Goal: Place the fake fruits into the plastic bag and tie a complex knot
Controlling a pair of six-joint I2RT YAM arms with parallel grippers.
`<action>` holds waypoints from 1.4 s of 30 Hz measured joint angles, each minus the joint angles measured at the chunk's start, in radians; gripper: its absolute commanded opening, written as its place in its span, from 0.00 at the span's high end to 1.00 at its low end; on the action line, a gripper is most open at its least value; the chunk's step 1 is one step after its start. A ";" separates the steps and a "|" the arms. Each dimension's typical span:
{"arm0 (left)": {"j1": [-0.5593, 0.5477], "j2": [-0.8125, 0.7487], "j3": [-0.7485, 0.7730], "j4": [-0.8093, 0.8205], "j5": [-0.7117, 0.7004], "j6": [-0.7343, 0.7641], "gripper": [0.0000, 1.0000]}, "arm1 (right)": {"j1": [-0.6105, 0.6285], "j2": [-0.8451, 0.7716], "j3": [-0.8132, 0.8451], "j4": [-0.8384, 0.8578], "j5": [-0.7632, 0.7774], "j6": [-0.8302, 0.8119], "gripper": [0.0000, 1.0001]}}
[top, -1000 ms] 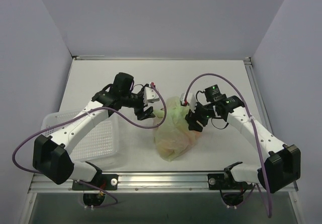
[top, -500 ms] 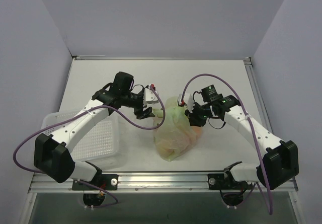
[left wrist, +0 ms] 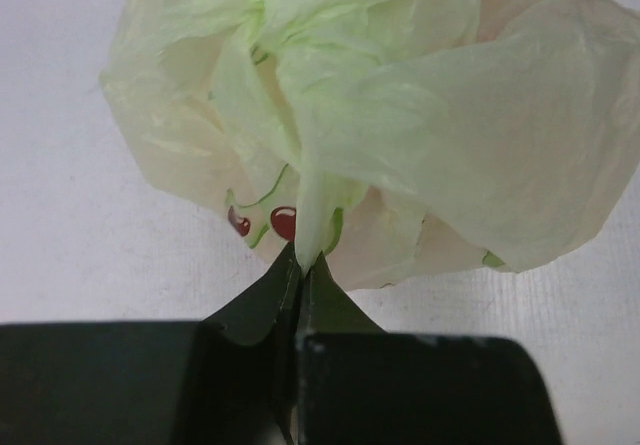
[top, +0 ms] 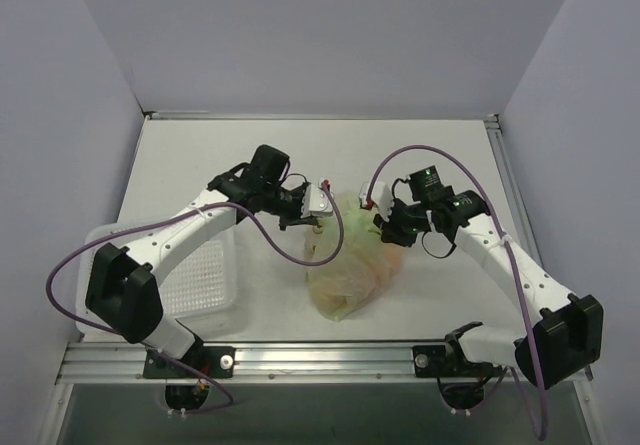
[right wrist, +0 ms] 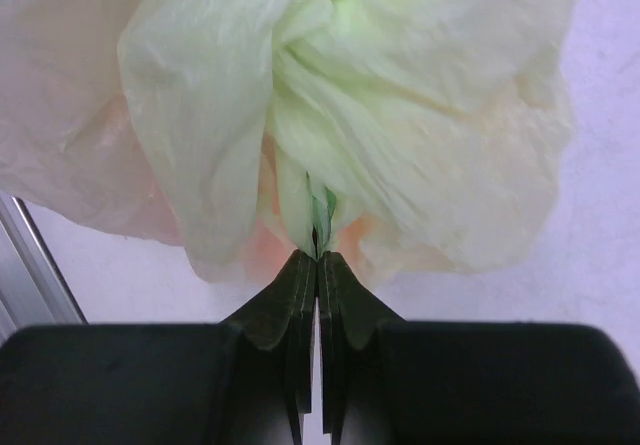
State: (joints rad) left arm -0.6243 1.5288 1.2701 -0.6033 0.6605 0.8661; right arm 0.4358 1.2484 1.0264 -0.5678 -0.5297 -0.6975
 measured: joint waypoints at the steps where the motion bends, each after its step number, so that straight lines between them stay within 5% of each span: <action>1: 0.013 0.000 -0.002 -0.001 -0.002 0.002 1.00 | -0.008 -0.012 0.000 -0.005 0.004 -0.009 1.00; 8: 0.123 -0.051 -0.068 0.010 0.028 0.018 1.00 | -0.134 -0.092 0.001 -0.030 -0.024 -0.113 1.00; 31: 0.127 -0.050 -0.113 -0.007 0.050 0.061 1.00 | -0.233 -0.056 -0.161 0.007 -0.013 -0.343 1.00; 35: 0.119 -0.039 -0.110 -0.021 0.039 0.053 1.00 | -0.200 -0.012 -0.132 -0.035 0.039 -0.316 0.62; 42: 0.113 -0.039 -0.088 -0.037 0.019 0.035 1.00 | -0.130 0.009 -0.116 -0.074 0.100 -0.273 0.45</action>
State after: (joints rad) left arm -0.5110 1.4895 1.1824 -0.6399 0.6800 0.9016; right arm 0.3054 1.2575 0.9108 -0.6415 -0.4297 -0.9703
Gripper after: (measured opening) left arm 0.037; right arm 0.528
